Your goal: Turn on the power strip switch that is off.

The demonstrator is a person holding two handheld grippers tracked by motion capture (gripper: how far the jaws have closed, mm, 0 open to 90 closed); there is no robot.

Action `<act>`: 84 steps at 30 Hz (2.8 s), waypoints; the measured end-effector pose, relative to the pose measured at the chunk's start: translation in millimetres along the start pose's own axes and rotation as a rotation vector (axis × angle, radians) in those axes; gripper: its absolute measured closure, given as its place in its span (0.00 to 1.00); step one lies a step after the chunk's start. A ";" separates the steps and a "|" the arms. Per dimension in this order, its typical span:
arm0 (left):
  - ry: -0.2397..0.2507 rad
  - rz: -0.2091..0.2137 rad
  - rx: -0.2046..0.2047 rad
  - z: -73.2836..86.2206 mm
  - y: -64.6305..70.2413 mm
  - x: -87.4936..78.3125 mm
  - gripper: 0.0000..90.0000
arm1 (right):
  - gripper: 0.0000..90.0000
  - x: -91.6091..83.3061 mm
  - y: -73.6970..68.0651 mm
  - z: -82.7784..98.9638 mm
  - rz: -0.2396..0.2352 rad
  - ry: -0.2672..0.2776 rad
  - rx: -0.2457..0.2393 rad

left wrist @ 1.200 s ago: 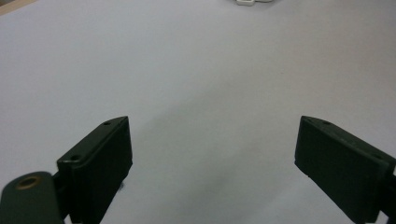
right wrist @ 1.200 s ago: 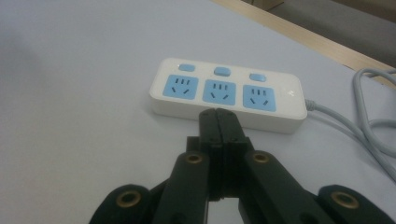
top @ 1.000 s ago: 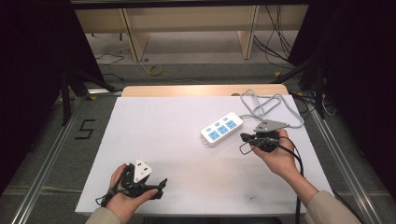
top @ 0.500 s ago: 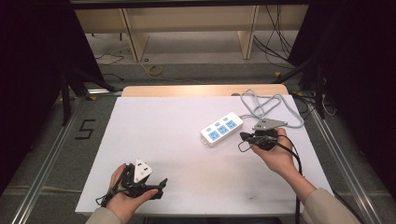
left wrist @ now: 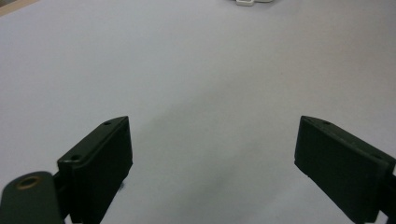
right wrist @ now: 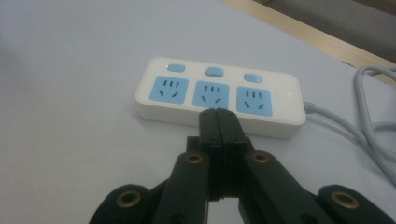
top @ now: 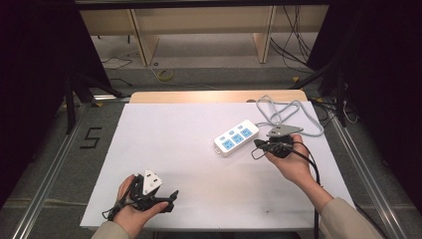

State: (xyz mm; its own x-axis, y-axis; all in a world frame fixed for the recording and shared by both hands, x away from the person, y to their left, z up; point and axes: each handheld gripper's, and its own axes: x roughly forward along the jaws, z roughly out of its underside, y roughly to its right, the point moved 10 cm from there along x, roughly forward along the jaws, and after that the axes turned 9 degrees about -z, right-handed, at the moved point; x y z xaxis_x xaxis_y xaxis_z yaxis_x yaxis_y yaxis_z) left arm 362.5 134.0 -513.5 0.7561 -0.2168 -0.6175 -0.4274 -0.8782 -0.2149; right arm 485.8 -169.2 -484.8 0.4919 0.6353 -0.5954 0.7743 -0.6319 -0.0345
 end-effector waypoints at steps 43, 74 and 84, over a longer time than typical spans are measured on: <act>0.002 0.001 0.002 -0.3 0.4 -0.1 0.12 | 1.00 16.1 10.3 -3.5 0.013 -0.024 0.013; -0.001 0.007 0.006 0.1 1.6 0.9 0.12 | 1.00 30.6 13.8 -6.9 0.015 -0.045 0.015; -0.001 0.008 0.005 0.0 2.1 0.8 0.12 | 1.00 34.0 15.9 -10.1 0.018 -0.047 0.020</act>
State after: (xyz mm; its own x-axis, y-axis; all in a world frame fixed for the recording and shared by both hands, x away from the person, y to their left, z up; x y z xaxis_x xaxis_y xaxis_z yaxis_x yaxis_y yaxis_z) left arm 362.3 131.9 -514.5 0.7523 -0.2237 -0.6196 -0.4359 -0.8743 -0.2135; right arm 518.8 -153.1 -497.4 0.4864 0.6025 -0.6328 0.7570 -0.6523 -0.0391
